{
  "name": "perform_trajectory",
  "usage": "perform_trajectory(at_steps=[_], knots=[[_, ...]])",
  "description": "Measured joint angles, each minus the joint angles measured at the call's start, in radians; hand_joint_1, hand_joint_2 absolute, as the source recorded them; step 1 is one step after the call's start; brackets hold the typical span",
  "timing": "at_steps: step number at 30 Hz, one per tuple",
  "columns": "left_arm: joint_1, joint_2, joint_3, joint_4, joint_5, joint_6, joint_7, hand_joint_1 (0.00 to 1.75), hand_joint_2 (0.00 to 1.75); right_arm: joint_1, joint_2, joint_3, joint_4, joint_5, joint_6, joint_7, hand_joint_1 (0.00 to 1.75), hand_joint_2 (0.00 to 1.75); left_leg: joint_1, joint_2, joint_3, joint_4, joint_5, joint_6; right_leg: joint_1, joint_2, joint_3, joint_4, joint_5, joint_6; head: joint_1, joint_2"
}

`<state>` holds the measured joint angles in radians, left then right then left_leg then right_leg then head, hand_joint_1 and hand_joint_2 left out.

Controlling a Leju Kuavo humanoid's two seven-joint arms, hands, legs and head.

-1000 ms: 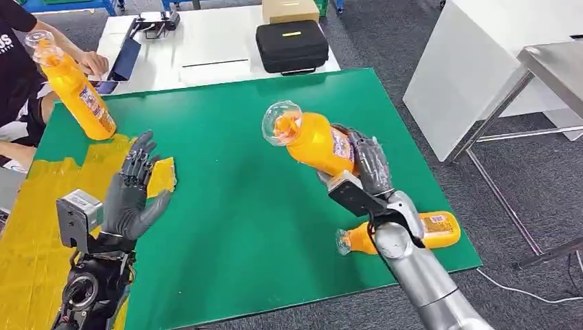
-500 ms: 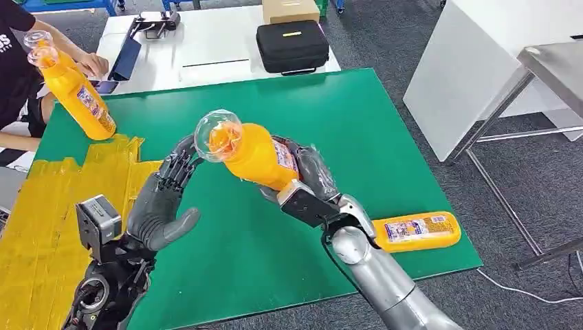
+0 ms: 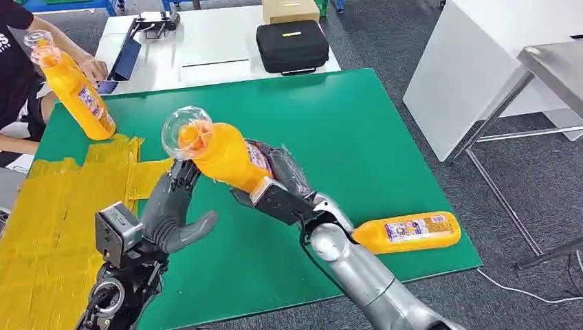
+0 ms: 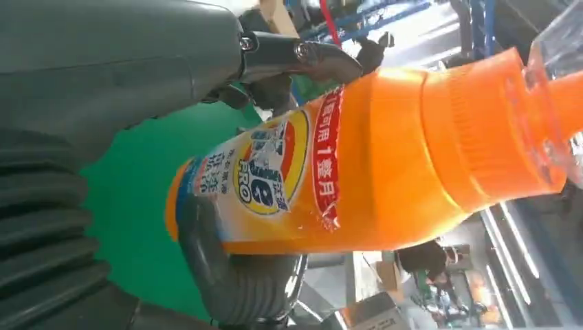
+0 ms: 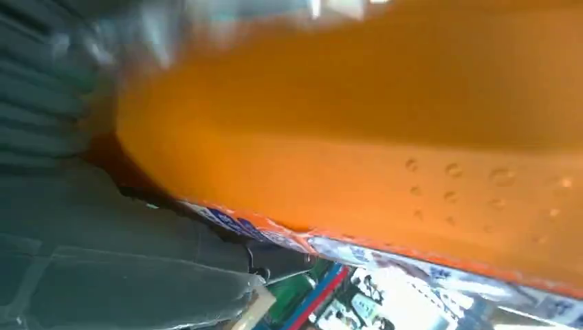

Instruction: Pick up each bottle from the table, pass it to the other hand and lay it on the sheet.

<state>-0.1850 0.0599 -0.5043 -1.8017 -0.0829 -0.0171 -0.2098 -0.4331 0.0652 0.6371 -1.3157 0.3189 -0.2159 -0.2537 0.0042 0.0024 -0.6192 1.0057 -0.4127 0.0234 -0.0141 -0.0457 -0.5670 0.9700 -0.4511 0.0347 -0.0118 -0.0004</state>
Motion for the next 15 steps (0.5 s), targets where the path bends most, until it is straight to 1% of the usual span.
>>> perform_trajectory(at_steps=[2, 5, 10, 15], knots=[[-0.001, -0.002, -0.008, -0.006, -0.114, 0.063, -0.011, 0.00, 1.75, -0.012, 0.008, 0.013, 0.011, -0.008, 0.009, 0.005, 1.75, 1.75, 0.000, 0.000, 0.000, 0.000, 0.000, 0.000, 0.000, 0.000, 0.000, 0.000, 0.000, 0.000, 0.000, 0.000], [-0.002, -0.005, -0.014, -0.011, -0.218, 0.119, -0.010, 0.00, 1.75, -0.023, 0.020, 0.032, 0.021, -0.012, 0.020, 0.009, 1.75, 1.75, 0.000, 0.000, 0.000, 0.000, 0.000, 0.000, 0.000, 0.000, 0.000, 0.000, 0.000, 0.000, -0.001, 0.000], [-0.005, -0.008, -0.021, -0.013, -0.235, 0.134, -0.010, 0.00, 1.75, -0.028, 0.033, 0.051, 0.032, -0.013, 0.023, 0.011, 1.75, 1.75, 0.000, 0.000, 0.000, 0.000, 0.000, 0.000, 0.000, 0.000, 0.000, 0.000, 0.000, 0.000, 0.000, 0.000], [-0.012, -0.010, -0.024, -0.013, -0.279, 0.193, -0.002, 0.00, 1.75, -0.031, 0.038, 0.095, 0.033, 0.025, 0.082, 0.024, 1.75, 1.75, 0.000, 0.000, 0.000, 0.000, 0.000, 0.000, 0.000, 0.000, 0.000, 0.000, 0.000, 0.000, 0.000, 0.000]])
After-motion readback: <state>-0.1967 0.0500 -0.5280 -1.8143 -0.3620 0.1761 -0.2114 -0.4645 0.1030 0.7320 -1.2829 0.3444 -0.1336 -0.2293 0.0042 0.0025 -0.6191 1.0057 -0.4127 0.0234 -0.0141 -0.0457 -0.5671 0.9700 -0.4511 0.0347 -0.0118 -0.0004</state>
